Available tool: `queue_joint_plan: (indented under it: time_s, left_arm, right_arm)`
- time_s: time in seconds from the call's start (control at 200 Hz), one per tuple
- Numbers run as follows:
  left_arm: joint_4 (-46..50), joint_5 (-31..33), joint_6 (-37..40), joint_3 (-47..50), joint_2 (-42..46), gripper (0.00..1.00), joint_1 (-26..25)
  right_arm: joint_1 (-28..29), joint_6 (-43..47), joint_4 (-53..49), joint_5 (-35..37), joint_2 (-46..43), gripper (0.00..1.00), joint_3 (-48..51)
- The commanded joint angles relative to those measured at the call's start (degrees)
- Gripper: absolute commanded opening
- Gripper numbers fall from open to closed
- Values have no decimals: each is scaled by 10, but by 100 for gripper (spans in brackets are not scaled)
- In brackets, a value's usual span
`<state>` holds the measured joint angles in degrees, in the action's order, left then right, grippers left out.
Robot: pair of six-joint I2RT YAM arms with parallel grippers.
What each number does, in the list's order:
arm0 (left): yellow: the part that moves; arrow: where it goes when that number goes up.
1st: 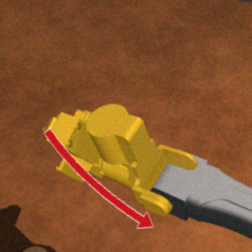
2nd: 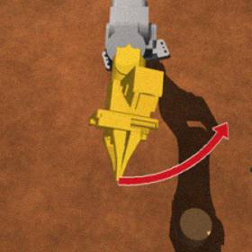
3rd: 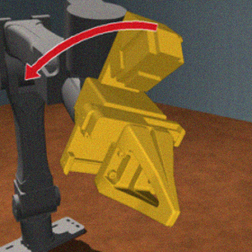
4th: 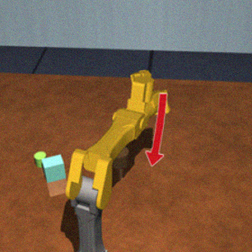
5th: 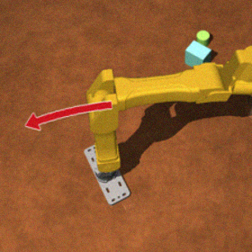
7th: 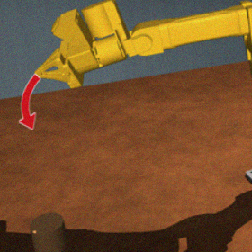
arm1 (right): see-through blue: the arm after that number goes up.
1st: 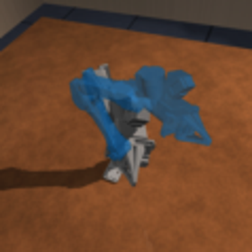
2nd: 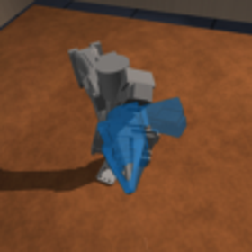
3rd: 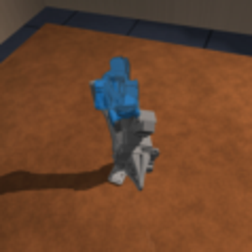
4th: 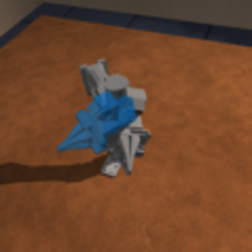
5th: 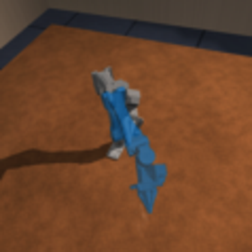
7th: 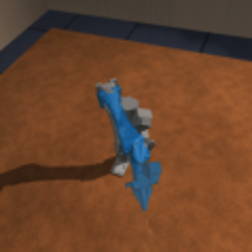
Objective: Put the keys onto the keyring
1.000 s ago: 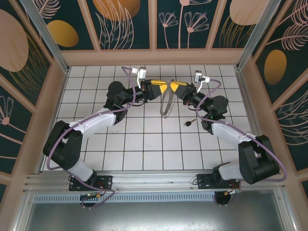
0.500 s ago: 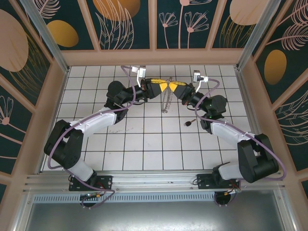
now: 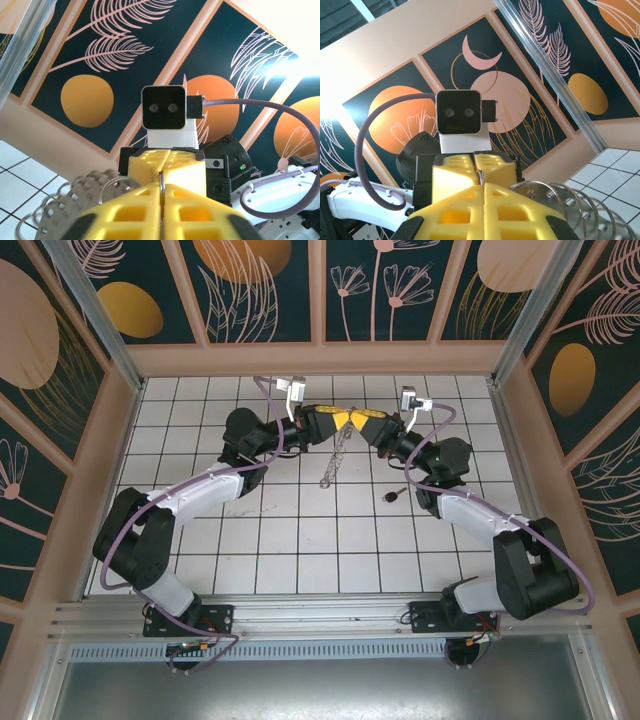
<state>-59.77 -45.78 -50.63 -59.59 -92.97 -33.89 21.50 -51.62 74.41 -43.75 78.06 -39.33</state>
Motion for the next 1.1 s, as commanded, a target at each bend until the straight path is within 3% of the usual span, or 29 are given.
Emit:
queue_joint_plan:
  time_s: [0.0, 0.06, 0.15, 0.255, 0.435, 0.651, 0.801, 1.096]
  left_arm:
    - [-17, -11, 9, -8, 2, 0, -5]
    - [2, -12, 24, -10, 7, 0, -5]
    - [60, -13, 69, -21, 17, 0, -5]
    - [144, -16, 133, -41, 30, 0, -5]
    - [292, -32, 246, -89, 39, 0, -5]
    - [386, -59, 314, -131, 39, 0, -5]
    - [424, -67, 339, -152, 38, 0, -5]
    - [441, -81, 346, -170, 31, 0, -5]
  right_arm:
    - [4, -2, 21, 12, 0, 0, -27]
    - [1, 3, 2, 14, -3, 0, -29]
    - [-9, 16, -31, 16, -20, 23, -27]
    - [-25, 42, -81, 16, -49, 34, -22]
    - [-60, 100, -168, -16, -91, 37, -23]
    - [-87, 123, -189, -101, -92, 38, -29]
    - [-80, 123, -182, -136, -85, 39, -34]
    - [-55, 128, -178, -135, -70, 38, -35]
